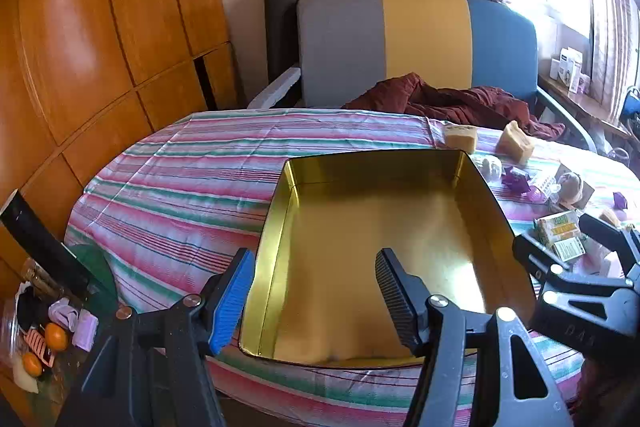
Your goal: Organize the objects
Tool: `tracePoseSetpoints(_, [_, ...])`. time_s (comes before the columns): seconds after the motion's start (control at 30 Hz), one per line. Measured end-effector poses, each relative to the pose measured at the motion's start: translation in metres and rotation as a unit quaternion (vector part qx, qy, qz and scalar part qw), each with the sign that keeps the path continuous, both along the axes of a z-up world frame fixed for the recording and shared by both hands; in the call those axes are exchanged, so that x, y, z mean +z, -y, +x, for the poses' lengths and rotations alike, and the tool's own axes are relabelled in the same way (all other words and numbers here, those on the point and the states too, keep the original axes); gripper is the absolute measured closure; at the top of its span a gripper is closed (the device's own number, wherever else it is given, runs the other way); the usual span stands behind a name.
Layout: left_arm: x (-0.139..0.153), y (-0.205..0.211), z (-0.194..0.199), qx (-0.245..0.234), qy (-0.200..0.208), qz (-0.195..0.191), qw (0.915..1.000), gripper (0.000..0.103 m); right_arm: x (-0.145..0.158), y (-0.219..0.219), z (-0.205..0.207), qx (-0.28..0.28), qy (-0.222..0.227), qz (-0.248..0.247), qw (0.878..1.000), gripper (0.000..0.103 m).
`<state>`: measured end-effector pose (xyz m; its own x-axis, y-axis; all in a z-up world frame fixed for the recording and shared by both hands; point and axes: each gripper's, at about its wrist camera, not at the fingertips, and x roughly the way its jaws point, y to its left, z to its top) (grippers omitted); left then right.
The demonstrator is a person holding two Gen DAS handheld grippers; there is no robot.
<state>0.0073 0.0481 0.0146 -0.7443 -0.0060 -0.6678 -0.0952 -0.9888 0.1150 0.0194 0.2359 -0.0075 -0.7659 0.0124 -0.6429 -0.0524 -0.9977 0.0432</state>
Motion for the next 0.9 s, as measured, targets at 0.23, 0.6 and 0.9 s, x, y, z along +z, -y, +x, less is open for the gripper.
tracePoseSetpoints(0.23, [0.001,-0.013,-0.004,-0.021,0.005,-0.004,0.9998,0.039,0.001,-0.024,-0.001,-0.03,-0.003,-0.008,1.0,0.0])
tracePoseSetpoints(0.6, [-0.002,-0.041,-0.022,-0.085,0.035,-0.001,0.9957,0.031,0.002,-0.074,-0.003,-0.085,-0.001,-0.007,0.996,0.0])
tracePoseSetpoints(0.9, [0.012,-0.086,-0.069,-0.165,0.061,-0.003,0.9844,0.031,0.008,-0.126,-0.004,-0.138,-0.002,-0.007,0.99,0.0])
